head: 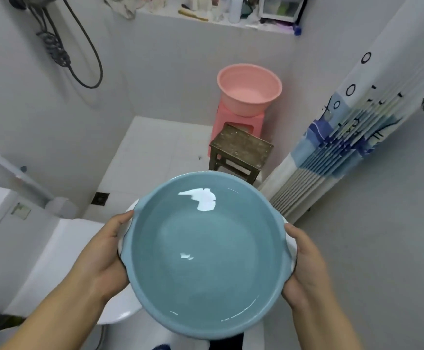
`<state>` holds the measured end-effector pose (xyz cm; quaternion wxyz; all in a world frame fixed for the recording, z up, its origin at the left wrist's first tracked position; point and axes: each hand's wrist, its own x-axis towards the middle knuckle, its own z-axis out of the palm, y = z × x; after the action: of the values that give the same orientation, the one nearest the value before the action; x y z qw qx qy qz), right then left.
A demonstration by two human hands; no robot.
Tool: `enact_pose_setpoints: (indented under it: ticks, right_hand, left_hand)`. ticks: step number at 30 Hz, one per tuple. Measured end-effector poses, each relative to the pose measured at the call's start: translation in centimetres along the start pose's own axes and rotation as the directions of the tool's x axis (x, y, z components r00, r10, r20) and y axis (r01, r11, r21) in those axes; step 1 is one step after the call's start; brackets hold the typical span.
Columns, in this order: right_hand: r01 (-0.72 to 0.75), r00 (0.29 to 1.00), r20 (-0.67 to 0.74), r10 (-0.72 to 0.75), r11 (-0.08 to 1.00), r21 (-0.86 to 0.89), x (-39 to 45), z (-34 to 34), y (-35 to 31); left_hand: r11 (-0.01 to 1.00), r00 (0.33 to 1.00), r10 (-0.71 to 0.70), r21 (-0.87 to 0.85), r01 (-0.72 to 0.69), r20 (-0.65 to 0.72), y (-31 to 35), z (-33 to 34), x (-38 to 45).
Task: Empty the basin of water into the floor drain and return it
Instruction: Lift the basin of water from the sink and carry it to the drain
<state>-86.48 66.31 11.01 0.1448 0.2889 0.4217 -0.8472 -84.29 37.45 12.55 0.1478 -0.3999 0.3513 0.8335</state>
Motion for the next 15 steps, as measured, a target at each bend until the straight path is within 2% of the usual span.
enact_pose_setpoints:
  ticks: [8,15]
  right_hand:
    - [-0.071,0.990,0.119,0.077,0.996,-0.060,11.9,3.6,-8.9]
    - [-0.123,0.990,0.059,0.131,0.985,-0.119,21.5,8.5,-13.3]
  left_hand:
    - [0.981,0.999,0.009,-0.192,-0.016,-0.039,3.3,7.9,6.4]
    - [0.971,0.993,0.052,-0.227,-0.076,-0.108,8.8,12.6,13.2]
